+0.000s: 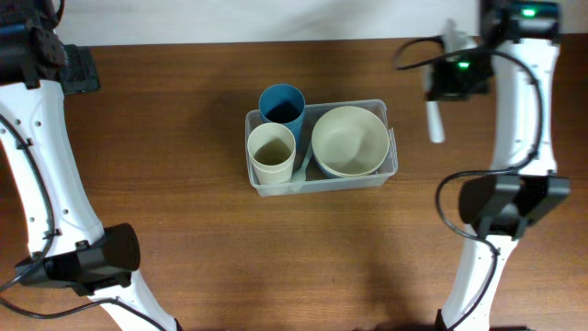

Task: Pack container
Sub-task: 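Carry the fork over the container and drop it between cups and bowl, then raise the right gripper away from the container to the right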

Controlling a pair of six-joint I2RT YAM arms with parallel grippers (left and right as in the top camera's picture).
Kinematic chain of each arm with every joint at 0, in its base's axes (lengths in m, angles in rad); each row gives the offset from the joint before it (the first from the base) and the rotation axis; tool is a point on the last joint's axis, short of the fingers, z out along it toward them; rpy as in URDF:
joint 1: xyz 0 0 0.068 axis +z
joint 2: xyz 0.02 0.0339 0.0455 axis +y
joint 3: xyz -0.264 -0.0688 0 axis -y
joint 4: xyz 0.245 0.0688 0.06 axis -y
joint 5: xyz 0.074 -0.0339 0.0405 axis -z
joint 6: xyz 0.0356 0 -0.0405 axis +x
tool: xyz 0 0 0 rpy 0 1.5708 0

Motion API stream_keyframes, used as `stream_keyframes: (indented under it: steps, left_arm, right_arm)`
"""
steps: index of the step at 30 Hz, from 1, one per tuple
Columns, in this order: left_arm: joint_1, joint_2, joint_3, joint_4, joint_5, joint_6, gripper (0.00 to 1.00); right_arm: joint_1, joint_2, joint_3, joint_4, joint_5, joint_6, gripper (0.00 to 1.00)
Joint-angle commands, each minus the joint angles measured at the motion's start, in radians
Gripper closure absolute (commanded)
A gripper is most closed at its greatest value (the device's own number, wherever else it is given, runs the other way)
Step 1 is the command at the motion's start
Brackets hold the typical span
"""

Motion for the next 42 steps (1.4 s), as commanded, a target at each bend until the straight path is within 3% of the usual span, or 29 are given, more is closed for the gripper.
stream_keyframes:
  steps: [1,19,23,30,42]
  left_arm:
    - [0.007,0.005,0.016,-0.001,-0.011,-0.003,0.00]
    - [0.007,0.005,0.016,-0.001,-0.011,-0.003,0.00]
    - [0.007,0.005,0.016,-0.001,-0.011,-0.003,0.00]
    - [0.006,0.005,0.016,-0.001,-0.011,-0.003,0.00]
    - [0.007,0.005,0.016,-0.001,-0.011,-0.003,0.00]
  right_arm:
    - [0.088,-0.007,0.019,-0.003,-0.064,0.082,0.96]
    - [0.332,-0.006,0.019,0.129,-0.104,0.531,0.96]
    - [0.387,-0.006,0.010,0.145,-0.030,0.594,0.96]
    - [0.437,-0.006,-0.031,0.173,0.098,0.653,0.96]
    - [0.448,-0.006,-0.196,0.286,0.014,0.700,0.91]
